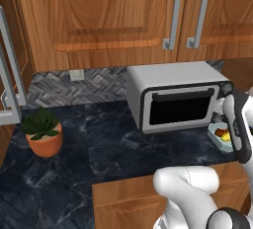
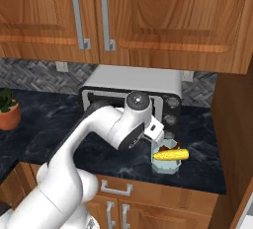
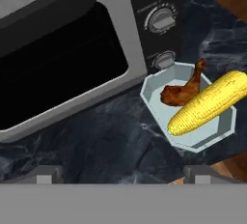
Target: Place the tupperware on the second highest shelf of the fridge. Make space for the tupperware among the existing items by rearranging them on the shelves if needed. Close the fridge door when finished.
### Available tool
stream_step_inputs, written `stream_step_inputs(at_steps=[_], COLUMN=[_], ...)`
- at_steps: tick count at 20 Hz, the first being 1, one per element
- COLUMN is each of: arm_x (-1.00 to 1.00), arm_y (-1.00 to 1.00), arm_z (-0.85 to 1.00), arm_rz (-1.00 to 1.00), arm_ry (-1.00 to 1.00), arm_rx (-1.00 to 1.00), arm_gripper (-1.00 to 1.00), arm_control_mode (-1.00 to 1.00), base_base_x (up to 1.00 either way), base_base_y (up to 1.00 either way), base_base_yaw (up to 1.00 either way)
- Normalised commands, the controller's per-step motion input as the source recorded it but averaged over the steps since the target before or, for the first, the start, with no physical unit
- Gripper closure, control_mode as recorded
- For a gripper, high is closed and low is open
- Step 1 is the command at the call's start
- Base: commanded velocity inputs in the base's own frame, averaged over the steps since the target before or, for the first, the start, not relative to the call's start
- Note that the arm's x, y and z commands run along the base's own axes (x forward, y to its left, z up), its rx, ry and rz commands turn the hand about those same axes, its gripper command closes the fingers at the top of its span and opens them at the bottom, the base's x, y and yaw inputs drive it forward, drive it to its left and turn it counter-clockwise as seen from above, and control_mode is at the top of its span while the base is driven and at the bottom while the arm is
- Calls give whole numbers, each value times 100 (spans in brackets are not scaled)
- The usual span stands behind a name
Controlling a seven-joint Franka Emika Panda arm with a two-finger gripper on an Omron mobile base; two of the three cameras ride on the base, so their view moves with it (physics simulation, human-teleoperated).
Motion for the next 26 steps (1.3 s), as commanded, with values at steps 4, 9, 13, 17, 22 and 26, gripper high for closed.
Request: stream_step_inputs(at_steps=[4,9,13,17,22,26], arm_x=[0,10,17,17,7,1], arm_y=[-97,-92,-72,-49,-15,0], arm_z=[-47,-56,-39,-13,-20,-49], arm_rz=[-11,-9,-3,-5,-2,0], arm_ry=[20,21,4,2,7,16], arm_rx=[0,0,11,19,8,0], arm_gripper=[-100,-100,-100,-100,-100,-100], arm_control_mode=[-100,-100,-100,-100,-100,-100], base_base_x=[0,0,0,0,0,0], base_base_y=[0,0,0,0,0,0], base_base_yaw=[0,0,0,0,0,0])
